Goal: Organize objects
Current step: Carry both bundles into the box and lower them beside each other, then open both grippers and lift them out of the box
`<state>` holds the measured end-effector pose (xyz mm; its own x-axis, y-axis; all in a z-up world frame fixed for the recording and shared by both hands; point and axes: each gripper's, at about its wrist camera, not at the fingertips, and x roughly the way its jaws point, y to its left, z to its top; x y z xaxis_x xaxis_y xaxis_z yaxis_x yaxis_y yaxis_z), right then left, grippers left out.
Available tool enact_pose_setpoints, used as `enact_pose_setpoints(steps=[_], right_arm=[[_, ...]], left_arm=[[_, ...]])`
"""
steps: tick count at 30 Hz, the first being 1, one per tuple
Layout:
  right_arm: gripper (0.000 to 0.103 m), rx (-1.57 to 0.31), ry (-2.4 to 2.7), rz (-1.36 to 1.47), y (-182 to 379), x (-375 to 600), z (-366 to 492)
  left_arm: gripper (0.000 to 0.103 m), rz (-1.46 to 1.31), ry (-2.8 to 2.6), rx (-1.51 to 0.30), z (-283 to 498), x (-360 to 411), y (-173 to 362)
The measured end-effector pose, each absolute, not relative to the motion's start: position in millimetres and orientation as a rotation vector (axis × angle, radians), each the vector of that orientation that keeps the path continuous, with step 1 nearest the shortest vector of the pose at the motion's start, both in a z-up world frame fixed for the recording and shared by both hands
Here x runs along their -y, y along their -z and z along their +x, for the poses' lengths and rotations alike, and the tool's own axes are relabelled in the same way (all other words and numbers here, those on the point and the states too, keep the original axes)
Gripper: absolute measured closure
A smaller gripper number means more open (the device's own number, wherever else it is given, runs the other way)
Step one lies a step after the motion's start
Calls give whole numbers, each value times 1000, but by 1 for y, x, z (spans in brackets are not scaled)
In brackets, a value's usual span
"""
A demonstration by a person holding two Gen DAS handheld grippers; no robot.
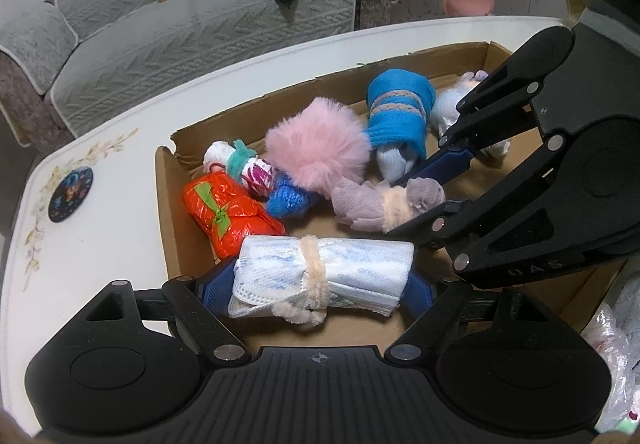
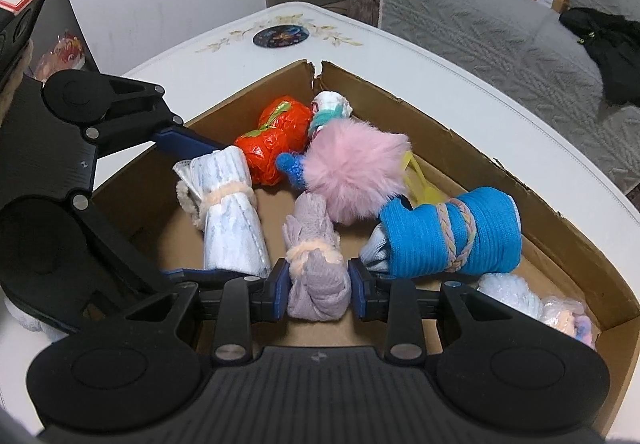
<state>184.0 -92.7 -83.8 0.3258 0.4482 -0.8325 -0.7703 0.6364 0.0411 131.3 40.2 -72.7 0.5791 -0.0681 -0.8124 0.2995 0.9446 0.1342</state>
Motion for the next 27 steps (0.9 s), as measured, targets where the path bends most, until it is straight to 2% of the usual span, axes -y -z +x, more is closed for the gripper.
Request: enact_pose_setpoints(steps=[7, 27], right_arm=[[71, -943, -816, -408, 81, 92, 183], [53, -925, -802, -435, 60, 92, 173]], left_arm=[[15, 288, 204, -946, 131, -37, 74], [12, 304, 200, -960, 111, -30, 47]])
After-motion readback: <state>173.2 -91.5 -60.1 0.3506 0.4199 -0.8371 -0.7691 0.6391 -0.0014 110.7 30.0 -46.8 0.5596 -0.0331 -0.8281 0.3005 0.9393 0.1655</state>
